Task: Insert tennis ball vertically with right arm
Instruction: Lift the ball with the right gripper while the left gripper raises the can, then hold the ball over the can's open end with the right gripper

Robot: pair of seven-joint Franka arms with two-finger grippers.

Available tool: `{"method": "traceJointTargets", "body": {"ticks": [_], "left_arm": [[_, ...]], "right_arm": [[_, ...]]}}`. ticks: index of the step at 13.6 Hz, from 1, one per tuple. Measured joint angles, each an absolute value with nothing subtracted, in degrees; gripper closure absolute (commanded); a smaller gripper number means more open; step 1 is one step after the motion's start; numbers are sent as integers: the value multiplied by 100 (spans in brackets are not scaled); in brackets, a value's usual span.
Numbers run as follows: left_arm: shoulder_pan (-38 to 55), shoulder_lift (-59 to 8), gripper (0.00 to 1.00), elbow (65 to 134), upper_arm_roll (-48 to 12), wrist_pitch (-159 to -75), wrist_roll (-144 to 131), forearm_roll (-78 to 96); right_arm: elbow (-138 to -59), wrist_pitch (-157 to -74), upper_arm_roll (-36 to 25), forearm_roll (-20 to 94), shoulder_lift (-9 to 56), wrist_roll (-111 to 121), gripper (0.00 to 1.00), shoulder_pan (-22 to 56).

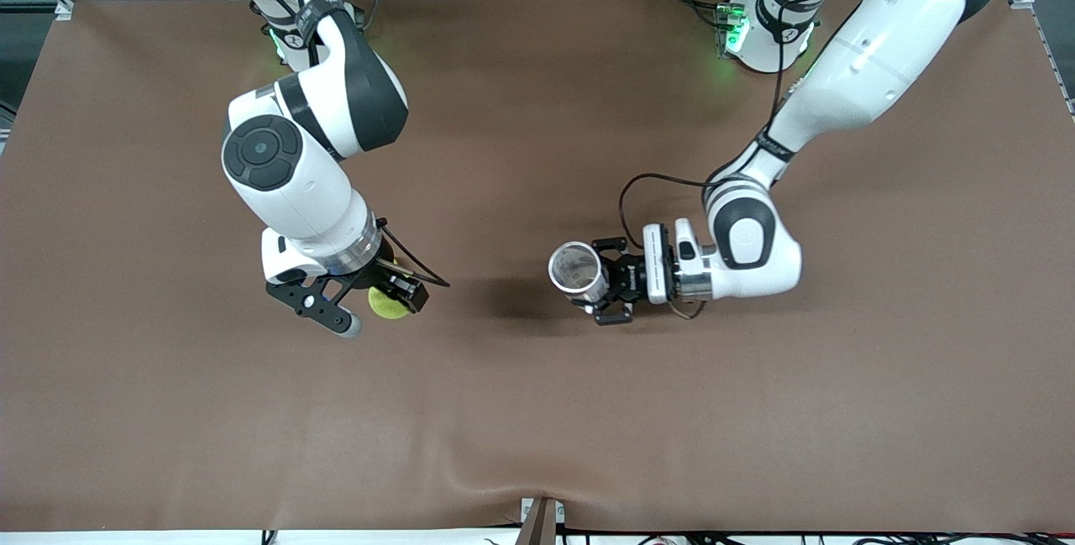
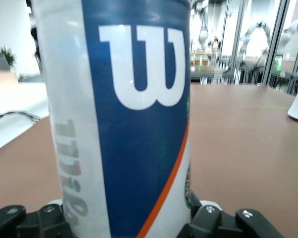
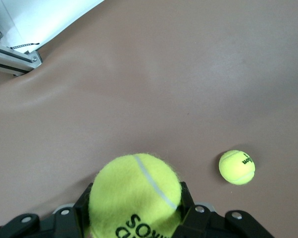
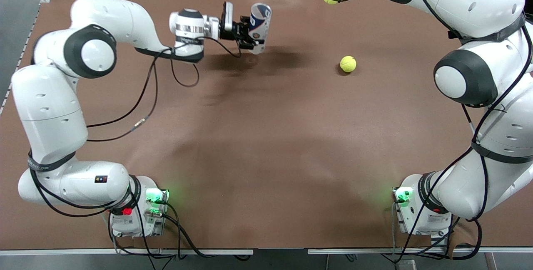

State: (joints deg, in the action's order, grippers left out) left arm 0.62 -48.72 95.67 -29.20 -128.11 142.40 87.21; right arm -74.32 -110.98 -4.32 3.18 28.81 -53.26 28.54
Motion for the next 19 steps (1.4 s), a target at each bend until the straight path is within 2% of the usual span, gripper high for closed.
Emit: {"method": "traceJointTargets", "body": {"ticks": [3, 7, 9, 15, 19], "left_arm": [[532, -5283, 31, 9562, -2956, -12679, 15659, 10213], [1602, -5396, 32, 9496, -2720, -12714, 16000, 11745], [1812, -5461, 32, 9492, -2643, -12716, 16042, 12031], [2121, -5579, 35, 9486, -2432, -12718, 16265, 12414], [2126, -5583, 35, 9488, -2374, -12705, 16340, 12414]], "right_arm": [[-7161, -10905, -423, 325, 2876, -5857, 100, 3068], [-7119, -10881, -425, 322, 2891, -6719, 100, 3663], [-7120, -10800, -428, 318, 2895, -6941, 100, 3849], [-7150, -9800, -433, 200, 2902, -7221, 100, 4085], [-7299, -9672, -434, 114, 2950, -7321, 100, 4151]]}}
